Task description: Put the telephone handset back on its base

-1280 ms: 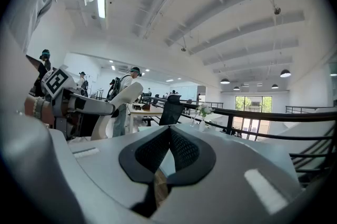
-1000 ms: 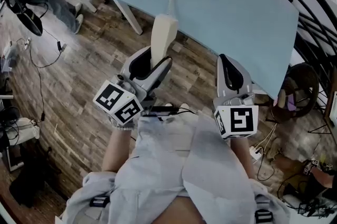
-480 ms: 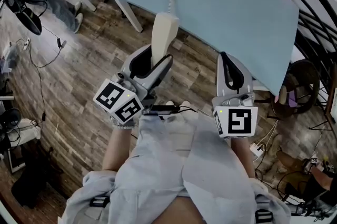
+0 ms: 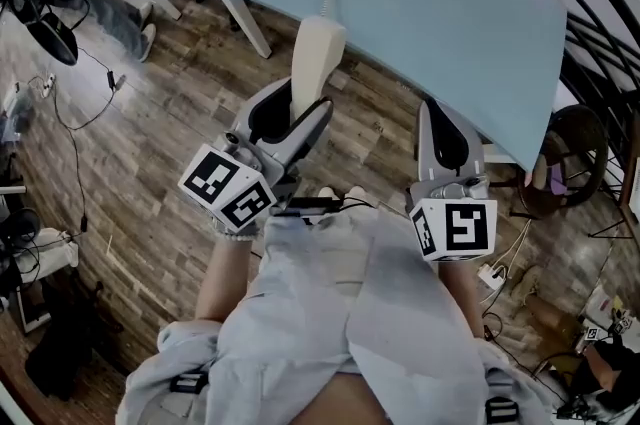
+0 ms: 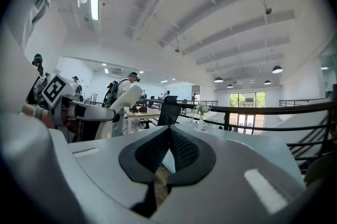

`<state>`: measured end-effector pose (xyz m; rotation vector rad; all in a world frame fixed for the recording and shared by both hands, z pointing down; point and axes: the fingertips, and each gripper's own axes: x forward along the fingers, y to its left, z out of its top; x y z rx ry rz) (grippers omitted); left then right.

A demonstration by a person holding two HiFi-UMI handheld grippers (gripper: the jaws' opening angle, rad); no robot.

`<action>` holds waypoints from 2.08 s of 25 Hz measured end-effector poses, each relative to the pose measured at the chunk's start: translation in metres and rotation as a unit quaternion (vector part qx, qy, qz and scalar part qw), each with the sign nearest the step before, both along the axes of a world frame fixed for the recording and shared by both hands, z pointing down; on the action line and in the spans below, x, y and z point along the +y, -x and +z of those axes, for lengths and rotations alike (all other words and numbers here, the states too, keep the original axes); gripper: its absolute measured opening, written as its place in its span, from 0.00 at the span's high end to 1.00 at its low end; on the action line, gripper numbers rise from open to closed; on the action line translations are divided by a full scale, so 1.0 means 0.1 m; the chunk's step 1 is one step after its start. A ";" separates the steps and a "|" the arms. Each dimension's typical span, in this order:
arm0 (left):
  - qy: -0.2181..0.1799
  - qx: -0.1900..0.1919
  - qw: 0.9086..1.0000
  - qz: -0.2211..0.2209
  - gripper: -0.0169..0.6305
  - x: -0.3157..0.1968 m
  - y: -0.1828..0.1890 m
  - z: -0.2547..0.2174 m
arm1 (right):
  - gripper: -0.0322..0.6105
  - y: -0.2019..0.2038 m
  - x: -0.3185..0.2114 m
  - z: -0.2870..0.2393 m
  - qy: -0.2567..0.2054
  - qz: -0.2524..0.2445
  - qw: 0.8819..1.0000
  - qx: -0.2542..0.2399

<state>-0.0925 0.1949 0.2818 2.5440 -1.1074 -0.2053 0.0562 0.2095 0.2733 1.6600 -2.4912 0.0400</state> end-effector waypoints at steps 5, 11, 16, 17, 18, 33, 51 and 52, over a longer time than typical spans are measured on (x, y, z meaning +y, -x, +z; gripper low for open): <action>0.000 0.002 1.000 0.000 0.65 0.02 0.12 0.04 | 0.94 0.10 0.07 0.01 -0.002 0.003 1.000 0.003; -0.005 0.004 1.000 0.007 0.65 0.11 0.21 0.04 | 0.94 0.19 0.18 0.02 -0.005 0.021 1.000 0.014; -0.008 0.011 1.000 0.006 0.65 0.11 0.24 0.03 | 0.94 0.19 0.23 0.07 -0.003 0.027 0.999 0.017; -0.009 0.011 1.000 0.007 0.65 0.10 0.24 0.03 | 0.94 0.19 0.22 0.08 -0.002 0.027 0.999 0.019; -0.009 0.011 1.000 0.008 0.65 0.09 0.23 0.03 | 0.94 0.19 0.20 0.09 -0.002 0.026 0.999 0.021; -0.012 0.014 1.000 -0.012 0.65 -0.30 0.24 0.03 | 0.94 0.21 -0.31 0.07 -0.016 0.003 0.999 0.030; -0.002 0.013 0.999 -0.047 0.65 -1.28 0.08 0.05 | 0.94 0.10 -1.46 0.09 -0.011 -0.046 0.998 0.032; -0.001 0.013 0.999 -0.050 0.65 -1.33 0.07 0.05 | 0.94 0.10 -1.52 0.09 -0.011 -0.050 0.998 0.032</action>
